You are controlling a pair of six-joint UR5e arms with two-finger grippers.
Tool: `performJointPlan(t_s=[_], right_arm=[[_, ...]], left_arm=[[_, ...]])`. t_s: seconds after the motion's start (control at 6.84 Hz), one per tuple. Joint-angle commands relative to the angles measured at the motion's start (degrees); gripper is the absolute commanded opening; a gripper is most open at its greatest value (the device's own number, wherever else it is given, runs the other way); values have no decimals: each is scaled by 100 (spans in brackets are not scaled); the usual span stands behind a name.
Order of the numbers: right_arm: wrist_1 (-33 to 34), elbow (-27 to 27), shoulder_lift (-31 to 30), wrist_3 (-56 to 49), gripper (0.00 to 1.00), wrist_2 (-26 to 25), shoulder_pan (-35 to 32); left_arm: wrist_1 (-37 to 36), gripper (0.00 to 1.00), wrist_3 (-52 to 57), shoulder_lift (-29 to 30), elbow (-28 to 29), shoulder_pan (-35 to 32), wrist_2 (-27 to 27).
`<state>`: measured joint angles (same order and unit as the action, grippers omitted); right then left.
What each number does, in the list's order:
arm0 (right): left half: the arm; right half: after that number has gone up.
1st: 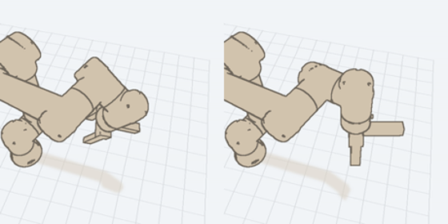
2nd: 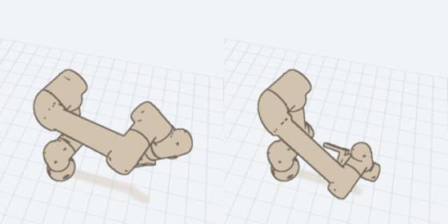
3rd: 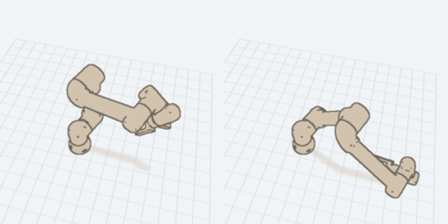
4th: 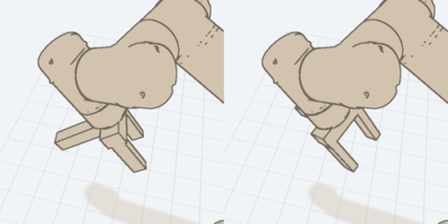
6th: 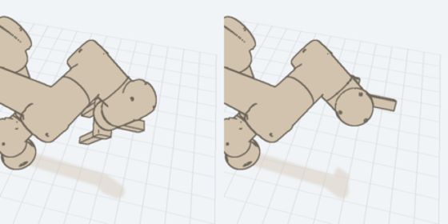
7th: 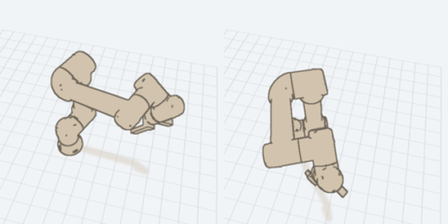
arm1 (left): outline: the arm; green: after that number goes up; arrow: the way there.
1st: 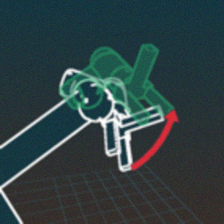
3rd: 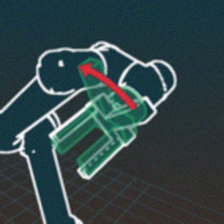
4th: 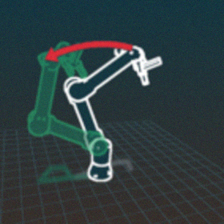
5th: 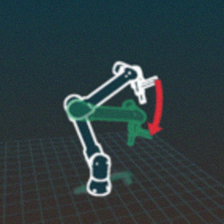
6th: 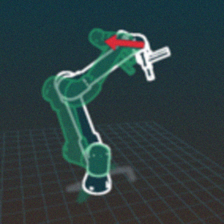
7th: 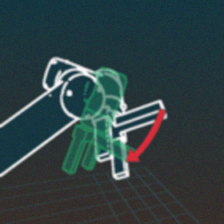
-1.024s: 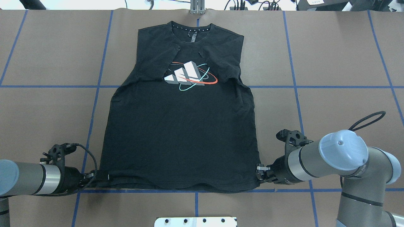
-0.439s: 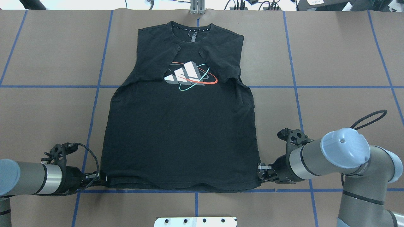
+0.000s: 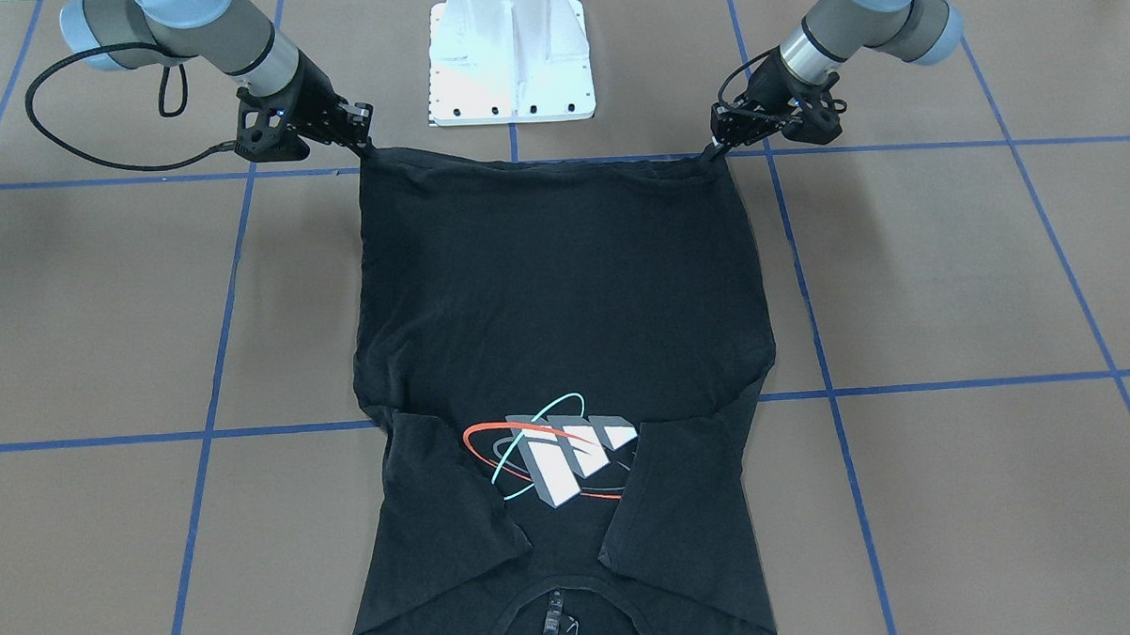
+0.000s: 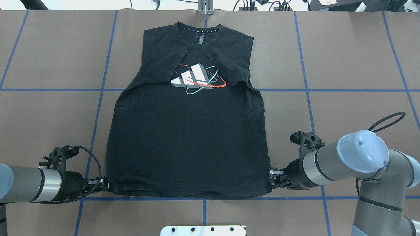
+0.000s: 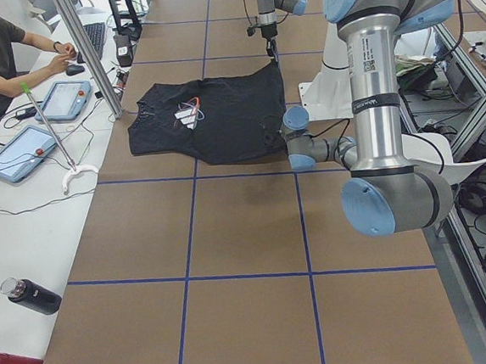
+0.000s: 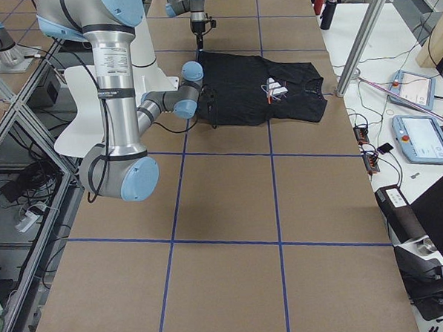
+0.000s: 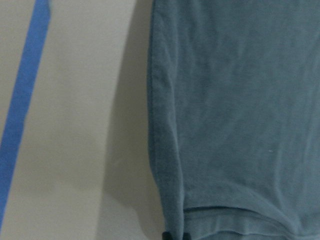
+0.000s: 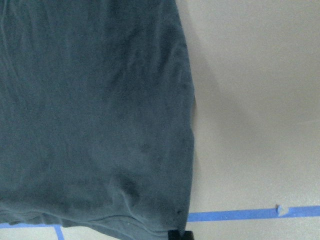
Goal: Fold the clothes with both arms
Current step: 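Close both grippers on the hem corners nearest the robot, then lift the hem with both grippers and fold it toward the collar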
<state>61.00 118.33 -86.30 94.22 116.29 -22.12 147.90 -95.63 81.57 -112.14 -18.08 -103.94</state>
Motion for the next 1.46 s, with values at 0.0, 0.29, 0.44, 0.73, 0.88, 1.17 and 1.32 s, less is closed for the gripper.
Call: performJointPlan(t_s=[0.0,0.29,0.44,0.73,0.88,1.17,1.32], right_arm=[[0,129,-27,-9,0,566,-221],[0,391,-315,0,0,1052,-284],[0,445,-456,0,0,1506,-293],[-9,611,-790,0,0,2456,-363],[-200,760,-1096,9,0,2660,-407],[-1286,701,-1826,26,0,2697,-381],[-1422,535,-1759,26,0,2706,-529]], left_arm=[[-24,0,0,-325,-509,-21,-125],[-24,0,35,-431,-615,49,-144],[-24,0,35,-467,-712,76,-274],[-33,0,27,-467,-1001,85,-1465],[-59,0,26,-467,-1046,189,-1714],[-68,0,-174,-423,-1186,524,-1726],[-68,0,-341,-380,-1257,420,-1734]])
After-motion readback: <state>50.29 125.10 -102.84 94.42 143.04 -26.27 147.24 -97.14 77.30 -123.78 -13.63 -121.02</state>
